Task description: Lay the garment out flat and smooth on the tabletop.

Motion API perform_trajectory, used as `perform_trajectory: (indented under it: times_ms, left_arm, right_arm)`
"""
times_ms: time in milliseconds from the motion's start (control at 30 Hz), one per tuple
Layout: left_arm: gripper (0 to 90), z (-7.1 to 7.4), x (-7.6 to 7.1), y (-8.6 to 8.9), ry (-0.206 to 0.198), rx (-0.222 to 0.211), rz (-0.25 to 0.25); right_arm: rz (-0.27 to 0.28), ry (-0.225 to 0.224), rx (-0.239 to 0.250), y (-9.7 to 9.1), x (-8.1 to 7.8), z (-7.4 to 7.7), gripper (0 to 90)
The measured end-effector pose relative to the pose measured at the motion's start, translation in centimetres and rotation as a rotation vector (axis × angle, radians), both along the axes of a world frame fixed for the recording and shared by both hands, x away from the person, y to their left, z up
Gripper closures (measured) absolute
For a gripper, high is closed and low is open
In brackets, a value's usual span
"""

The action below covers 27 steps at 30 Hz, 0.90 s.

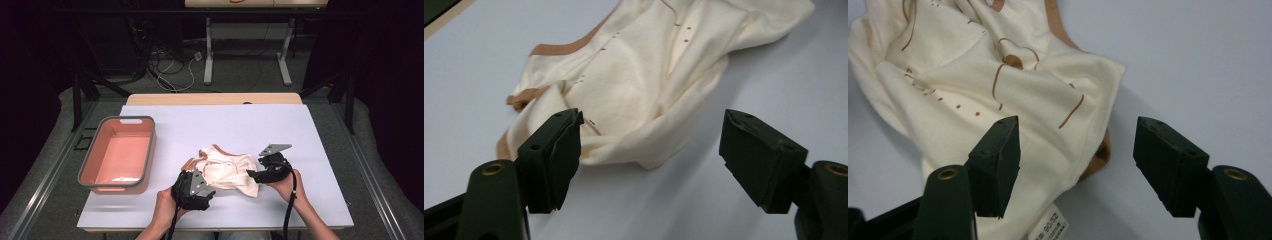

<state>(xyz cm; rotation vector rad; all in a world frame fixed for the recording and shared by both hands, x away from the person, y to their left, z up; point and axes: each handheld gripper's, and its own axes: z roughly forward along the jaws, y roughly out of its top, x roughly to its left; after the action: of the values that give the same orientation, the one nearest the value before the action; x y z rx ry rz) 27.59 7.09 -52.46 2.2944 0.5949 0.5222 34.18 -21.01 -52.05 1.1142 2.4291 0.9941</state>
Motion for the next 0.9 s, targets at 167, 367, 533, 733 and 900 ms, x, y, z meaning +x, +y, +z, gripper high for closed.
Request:
perform_trajectory:
  times_ms: [167,367,533,733,900]
  left_arm:
    - [33.3,-0.6,-0.1,-0.9,0.005,0.023,-0.029]
    - [40.8,-1.2,0.0,-1.4,-0.005,0.049,-0.043]
    - [46.3,-1.6,0.3,-1.4,-0.010,0.053,-0.044]
    - [54.7,-2.1,0.4,-1.7,-0.004,0.069,-0.046]
    - [65.1,-2.6,0.7,-1.8,0.002,0.096,-0.041]
  right_arm:
    - [0.023,0.013,-0.005,0.2,-1.0,-0.4,34.2]
    - [0.044,0.017,-0.007,0.2,-1.9,-0.6,33.2]
    - [0.048,0.033,-0.015,0.0,-2.3,-0.9,31.7]
    - [0.082,0.058,0.010,0.0,-2.8,-0.9,26.1]
    - [0.142,0.103,-0.018,0.5,-3.8,-1.4,21.1]
